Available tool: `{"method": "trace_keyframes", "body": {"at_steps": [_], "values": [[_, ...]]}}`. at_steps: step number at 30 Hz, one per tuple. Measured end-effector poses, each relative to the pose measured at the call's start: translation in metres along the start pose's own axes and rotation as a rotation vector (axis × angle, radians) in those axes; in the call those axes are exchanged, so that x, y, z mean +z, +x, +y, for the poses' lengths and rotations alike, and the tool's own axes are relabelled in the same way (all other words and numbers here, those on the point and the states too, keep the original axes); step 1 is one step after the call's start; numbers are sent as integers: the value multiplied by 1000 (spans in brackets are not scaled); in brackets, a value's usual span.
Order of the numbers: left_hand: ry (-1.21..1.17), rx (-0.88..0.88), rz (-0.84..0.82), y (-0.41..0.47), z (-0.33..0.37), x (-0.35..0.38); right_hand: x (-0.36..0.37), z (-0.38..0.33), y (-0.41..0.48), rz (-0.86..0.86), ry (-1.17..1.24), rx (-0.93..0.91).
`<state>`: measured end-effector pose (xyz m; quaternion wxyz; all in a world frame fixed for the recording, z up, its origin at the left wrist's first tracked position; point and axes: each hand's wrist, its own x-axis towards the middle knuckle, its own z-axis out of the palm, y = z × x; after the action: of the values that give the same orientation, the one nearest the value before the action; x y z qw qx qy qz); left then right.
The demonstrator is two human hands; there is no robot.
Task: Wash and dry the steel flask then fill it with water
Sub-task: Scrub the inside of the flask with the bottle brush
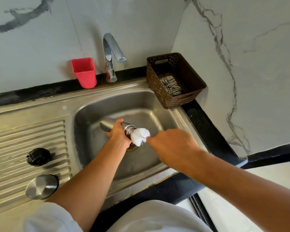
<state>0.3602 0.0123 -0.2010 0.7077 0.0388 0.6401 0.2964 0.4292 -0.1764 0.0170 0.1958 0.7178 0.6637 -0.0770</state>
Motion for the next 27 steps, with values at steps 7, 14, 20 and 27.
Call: {"method": "trace_keyframes", "body": {"at_steps": [7, 14, 20, 27], "values": [[-57, -22, -134, -57, -5, 8, 24, 7, 19, -165, 1223, 326], [17, -39, -234, -49, -7, 3, 39, -1, 34, -509, 2420, 689], [27, 44, -114, 52, 2, -29, 24, -20, 1, -6, 585, 165], [69, 43, 27, 44, -2, -24, 11, -30, -10, 16, 157, 56]]}}
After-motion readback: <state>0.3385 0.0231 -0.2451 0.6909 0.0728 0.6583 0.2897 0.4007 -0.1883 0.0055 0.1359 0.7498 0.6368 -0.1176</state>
